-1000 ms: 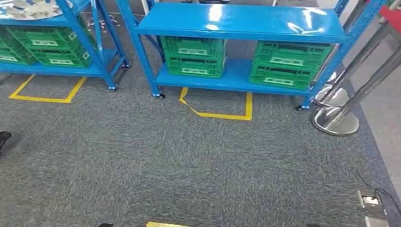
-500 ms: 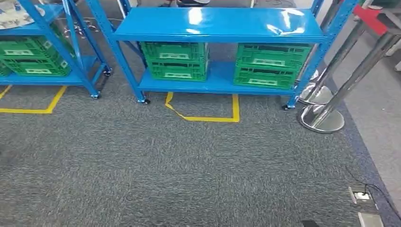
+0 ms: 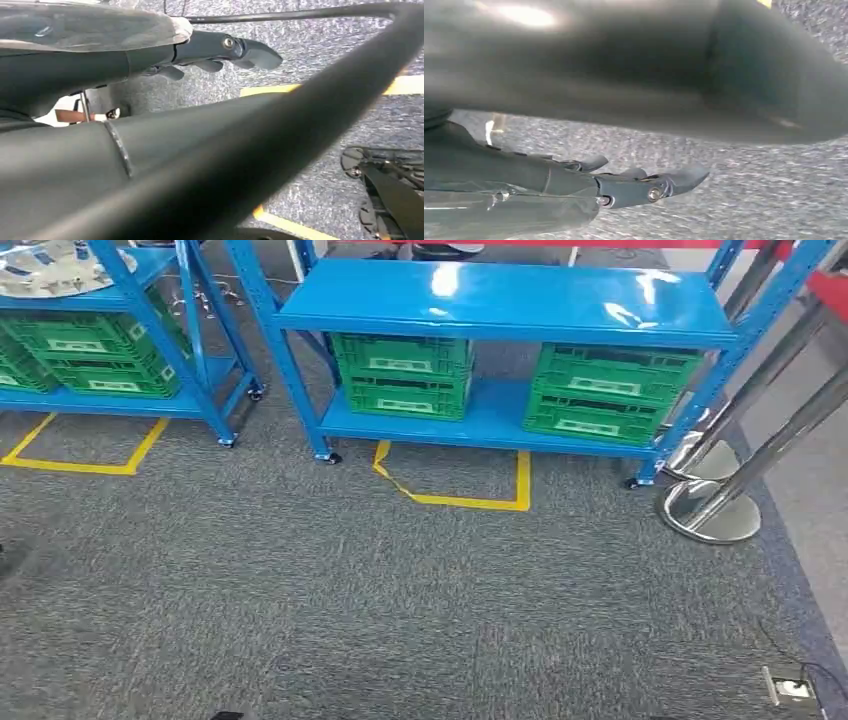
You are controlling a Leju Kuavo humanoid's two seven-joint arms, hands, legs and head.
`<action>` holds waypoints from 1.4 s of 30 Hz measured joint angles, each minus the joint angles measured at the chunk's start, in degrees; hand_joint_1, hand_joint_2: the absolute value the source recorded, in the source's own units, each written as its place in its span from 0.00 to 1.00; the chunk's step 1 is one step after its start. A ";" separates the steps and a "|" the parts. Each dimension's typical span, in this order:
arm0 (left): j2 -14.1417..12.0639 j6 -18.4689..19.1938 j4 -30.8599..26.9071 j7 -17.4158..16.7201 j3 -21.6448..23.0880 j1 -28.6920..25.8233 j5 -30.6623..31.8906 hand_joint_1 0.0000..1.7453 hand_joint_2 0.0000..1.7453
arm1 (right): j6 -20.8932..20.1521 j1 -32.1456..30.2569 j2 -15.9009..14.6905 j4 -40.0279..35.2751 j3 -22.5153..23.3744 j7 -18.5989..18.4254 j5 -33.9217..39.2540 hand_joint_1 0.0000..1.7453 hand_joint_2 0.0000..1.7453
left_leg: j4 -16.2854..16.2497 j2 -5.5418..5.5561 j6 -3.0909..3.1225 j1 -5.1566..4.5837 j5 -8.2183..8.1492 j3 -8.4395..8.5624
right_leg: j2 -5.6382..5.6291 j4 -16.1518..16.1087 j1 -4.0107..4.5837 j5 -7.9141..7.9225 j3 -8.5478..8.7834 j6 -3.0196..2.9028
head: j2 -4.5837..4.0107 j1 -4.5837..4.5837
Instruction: Take the parts from the cabinet and place them on the table.
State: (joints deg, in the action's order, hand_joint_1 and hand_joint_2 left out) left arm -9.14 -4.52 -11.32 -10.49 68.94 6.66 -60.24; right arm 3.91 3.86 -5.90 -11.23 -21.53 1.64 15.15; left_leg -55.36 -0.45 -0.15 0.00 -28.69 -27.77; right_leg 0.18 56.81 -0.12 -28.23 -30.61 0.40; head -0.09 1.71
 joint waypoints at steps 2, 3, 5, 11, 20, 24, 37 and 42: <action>0.09 0.00 0.00 0.00 0.00 0.02 0.00 0.00 0.00 | 0.00 -0.09 0.00 0.04 0.02 -0.05 0.02 0.00 0.00 | -1.40 0.04 -0.49 0.00 0.11 0.23 | -0.23 -0.20 -0.20 0.05 1.18 -0.90 | 0.00 -0.48; 0.09 0.00 0.00 0.00 0.00 0.08 0.00 0.00 0.00 | 0.00 -0.03 0.00 0.04 0.02 -0.04 0.09 0.00 0.00 | -2.78 0.11 -0.77 0.17 -0.69 -0.06 | 0.01 -0.54 -0.28 -0.01 1.92 -1.26 | 0.00 -0.46; 0.18 0.00 0.00 0.00 0.00 0.34 0.07 0.00 0.00 | 0.00 0.21 0.00 0.04 0.02 -0.02 0.22 0.00 0.00 | -9.65 0.19 -1.37 0.20 -4.57 -4.08 | -0.10 -0.66 -0.28 -0.06 2.15 -1.67 | 0.00 -1.43; 0.20 0.00 0.00 0.00 0.00 -0.09 0.55 0.00 0.00 | 0.17 0.12 0.00 0.04 0.02 -0.04 0.61 0.00 0.00 | -8.38 0.19 -1.03 0.33 1.10 -8.23 | -0.56 -0.69 -0.26 -1.51 3.65 -1.63 | 0.00 -2.82; -0.06 0.00 0.02 0.02 0.04 -0.14 0.68 0.00 0.00 | 0.22 0.29 0.22 0.02 0.00 -0.04 0.89 0.00 0.00 | 0.43 0.20 2.21 0.02 1.90 -2.42 | -0.48 5.39 -0.32 -5.51 2.97 0.76 | 0.00 -2.28; -0.04 0.02 0.02 0.02 0.04 -0.11 0.83 0.00 0.00 | 0.24 0.06 0.20 0.02 0.00 -0.04 1.01 0.00 0.00 | 0.43 0.28 2.17 -0.02 0.36 -0.90 | -0.45 14.75 -0.63 -8.64 -4.41 1.98 | 0.00 -1.25; 0.15 0.07 0.02 0.07 0.07 0.25 0.83 0.00 0.00 | 0.33 0.02 0.07 0.20 0.00 0.02 1.01 0.00 0.00 | -16.35 0.41 -0.91 0.31 -5.60 -9.12 | -0.42 -1.26 -0.68 -0.50 2.23 -1.53 | 0.00 -2.15; 0.04 0.07 0.02 0.11 0.07 0.02 0.83 0.00 0.00 | 0.33 -0.03 0.07 0.20 0.00 -0.02 1.01 0.00 0.00 | -6.09 0.40 -0.42 0.41 3.22 -9.05 | -0.72 -1.33 -0.73 -2.70 5.09 -1.31 | 0.00 -3.37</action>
State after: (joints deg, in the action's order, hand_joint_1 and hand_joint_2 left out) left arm -9.09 -4.46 -11.30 -10.38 69.00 6.68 -59.41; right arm 4.24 3.83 -5.84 -11.04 -21.53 1.62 16.15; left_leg -61.45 -0.05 -0.57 0.41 -25.47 -36.82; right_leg -0.53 55.48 -0.85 -30.94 -25.52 -0.90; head -0.09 -1.66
